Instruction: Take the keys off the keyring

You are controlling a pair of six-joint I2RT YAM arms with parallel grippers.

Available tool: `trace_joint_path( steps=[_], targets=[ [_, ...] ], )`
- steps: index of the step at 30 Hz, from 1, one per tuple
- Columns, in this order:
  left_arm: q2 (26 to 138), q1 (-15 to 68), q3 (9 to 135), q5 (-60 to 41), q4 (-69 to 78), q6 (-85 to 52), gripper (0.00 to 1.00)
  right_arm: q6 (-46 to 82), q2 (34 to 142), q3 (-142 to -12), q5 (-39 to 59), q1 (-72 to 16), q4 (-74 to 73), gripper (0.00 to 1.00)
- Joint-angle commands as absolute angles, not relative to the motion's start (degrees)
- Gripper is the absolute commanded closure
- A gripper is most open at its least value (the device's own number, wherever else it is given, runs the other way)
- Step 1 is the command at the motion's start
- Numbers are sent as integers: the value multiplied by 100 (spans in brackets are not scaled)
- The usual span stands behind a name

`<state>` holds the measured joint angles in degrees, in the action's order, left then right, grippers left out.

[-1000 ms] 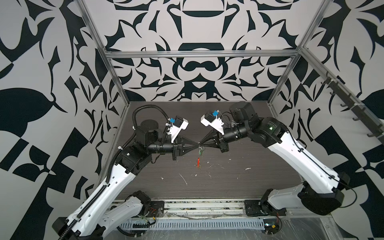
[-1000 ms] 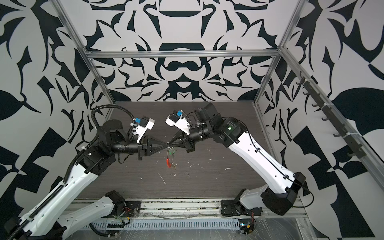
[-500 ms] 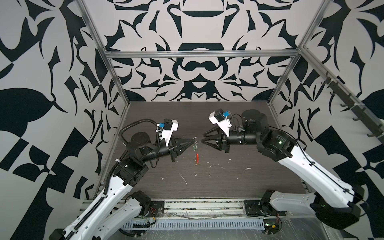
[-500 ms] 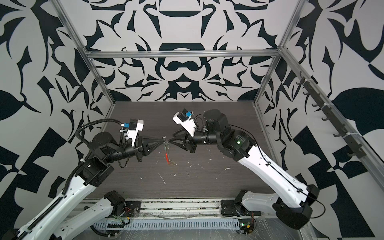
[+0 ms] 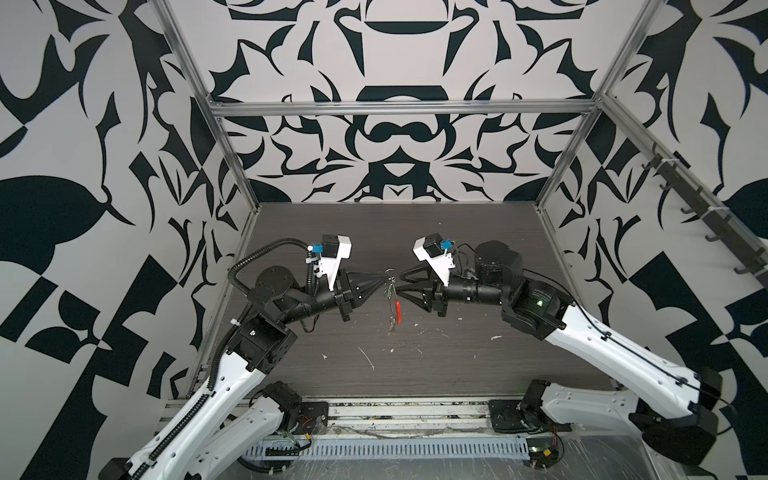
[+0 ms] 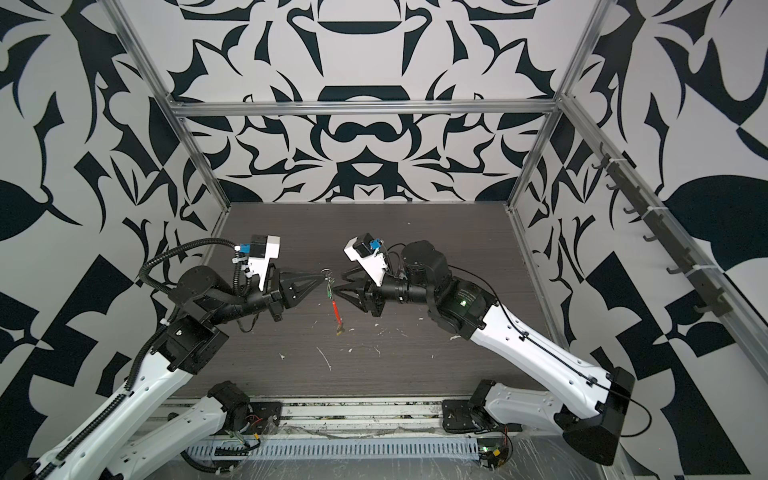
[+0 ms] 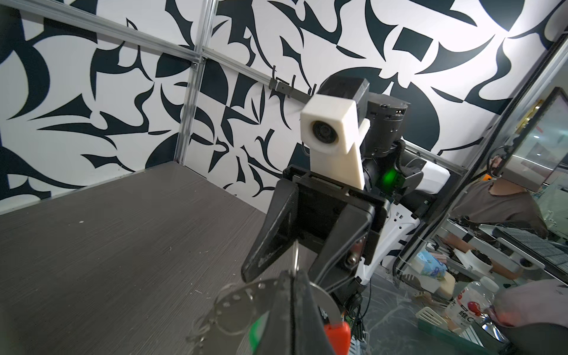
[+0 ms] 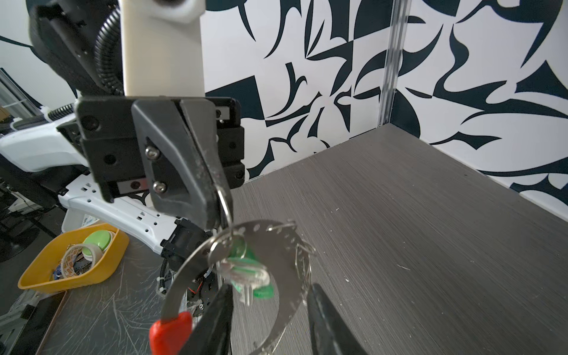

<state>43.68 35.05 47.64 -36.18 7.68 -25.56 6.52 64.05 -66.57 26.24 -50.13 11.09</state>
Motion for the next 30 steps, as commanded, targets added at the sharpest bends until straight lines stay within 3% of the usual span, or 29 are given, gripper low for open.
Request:
trace_joint_path(
  steps=[1, 7, 12, 18, 30],
  targets=[
    [4376, 3516, 4808, -3920, 1088, -2621, 100, 643, 6343, -6688, 2527, -5068, 624, 56],
    [4438, 3516, 4799, -3978, 1115, -2698, 100, 668, 6406, -6788, 2767, -5101, 560, 58],
    [4414, 3516, 4799, -3944, 1120, -2732, 100, 697, 6468, -6820, 2933, -5119, 596, 71],
    [4390, 3516, 4799, -3900, 1053, -2728, 100, 738, 6486, -6829, 3107, -5134, 594, 71],
    [4353, 3516, 4818, -3831, 958, -2698, 100, 811, 6443, -6768, 3163, -5138, 569, 82]
  ],
)
